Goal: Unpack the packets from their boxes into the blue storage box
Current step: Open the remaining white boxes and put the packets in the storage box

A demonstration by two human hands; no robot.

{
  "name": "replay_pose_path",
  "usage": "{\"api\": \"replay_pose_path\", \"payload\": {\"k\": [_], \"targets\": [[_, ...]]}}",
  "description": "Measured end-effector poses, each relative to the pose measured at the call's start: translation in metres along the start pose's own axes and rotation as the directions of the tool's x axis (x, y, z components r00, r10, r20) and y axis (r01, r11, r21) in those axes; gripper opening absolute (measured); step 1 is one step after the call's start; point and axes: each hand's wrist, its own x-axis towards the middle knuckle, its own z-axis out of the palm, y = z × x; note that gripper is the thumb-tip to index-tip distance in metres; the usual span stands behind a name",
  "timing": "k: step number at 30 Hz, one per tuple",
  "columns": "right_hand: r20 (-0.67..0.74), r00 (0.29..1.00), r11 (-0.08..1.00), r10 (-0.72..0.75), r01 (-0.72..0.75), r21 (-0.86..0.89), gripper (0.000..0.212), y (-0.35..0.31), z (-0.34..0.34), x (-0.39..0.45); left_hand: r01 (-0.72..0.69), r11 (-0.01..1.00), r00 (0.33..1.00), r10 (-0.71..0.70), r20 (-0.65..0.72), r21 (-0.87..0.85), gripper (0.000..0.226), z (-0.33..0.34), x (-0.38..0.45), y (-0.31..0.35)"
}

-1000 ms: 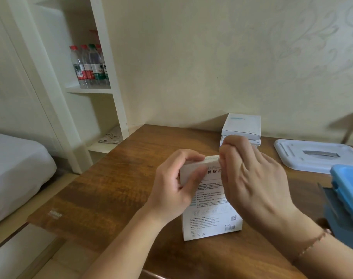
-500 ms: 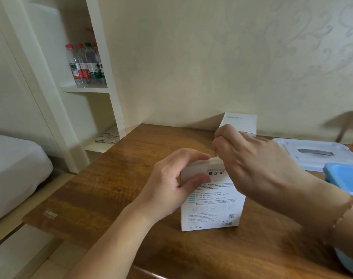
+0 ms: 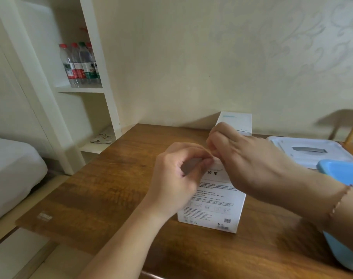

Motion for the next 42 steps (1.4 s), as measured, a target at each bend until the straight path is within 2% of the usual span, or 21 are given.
{"api": "replay_pose_path", "payload": {"k": [1,3,5,6,8,12,19,27,32,35,37,39,42], "targets": [[-0.039,0.999,0.998,0.024,-0.022,0.054,0.017,0.000,0.002,-0.002,0.003,1.000,1.000,-0.003,0.000,0.005,0.006,-0.001,0.001,0.000],[-0.136,0.981,0.963,0.137,-0.099,0.252,0.009,-0.002,0.010,-0.011,0.017,0.999,1.000,-0.017,0.009,0.032,0.005,-0.003,0.003,0.002],[-0.209,0.935,0.885,0.286,-0.174,0.432,0.028,-0.006,0.020,-0.024,0.001,0.996,1.000,-0.003,0.018,0.085,0.009,-0.003,0.005,0.005],[-0.199,0.923,0.856,0.331,-0.204,0.475,0.035,-0.008,0.025,-0.029,-0.007,0.995,1.000,0.006,0.013,0.099,0.011,-0.003,0.006,0.006],[-0.150,0.917,0.832,0.370,-0.254,0.494,0.035,-0.009,0.034,-0.038,0.009,0.997,1.000,-0.009,0.002,0.078,0.014,-0.003,0.005,0.007],[-0.158,0.911,0.829,0.380,-0.260,0.495,0.036,-0.009,0.039,-0.039,0.084,0.996,0.996,-0.084,-0.018,-0.016,0.013,0.002,0.001,0.009],[-0.117,0.924,0.818,0.363,-0.256,0.515,0.035,-0.006,0.037,-0.035,0.101,0.995,0.992,-0.101,-0.080,-0.005,0.009,0.007,0.001,0.011],[-0.120,0.925,0.820,0.360,-0.253,0.513,0.035,-0.005,0.041,-0.034,0.175,0.984,0.976,-0.178,-0.123,-0.032,0.006,0.012,0.001,0.011],[-0.114,0.949,0.853,0.294,-0.207,0.480,0.043,0.000,0.021,-0.035,0.157,0.987,0.982,-0.159,-0.098,-0.023,0.009,0.011,-0.002,0.014],[-0.133,0.961,0.889,0.241,-0.164,0.427,0.024,0.014,-0.013,-0.024,0.257,0.955,0.963,-0.267,-0.049,-0.146,0.011,0.009,0.000,0.016],[-0.006,0.991,0.947,0.137,-0.129,0.295,0.013,0.021,-0.030,-0.011,0.326,0.923,0.941,-0.338,-0.028,-0.207,0.010,0.007,0.003,0.018],[0.138,0.989,0.986,0.059,-0.080,0.147,0.011,0.021,-0.038,0.001,0.375,0.896,0.922,-0.388,-0.009,-0.240,0.010,0.007,0.003,0.019],[0.228,0.974,0.999,0.007,-0.015,0.033,0.010,0.017,-0.044,0.012,0.395,0.895,0.912,-0.410,-0.030,-0.208,0.008,0.009,0.001,0.020]]}}
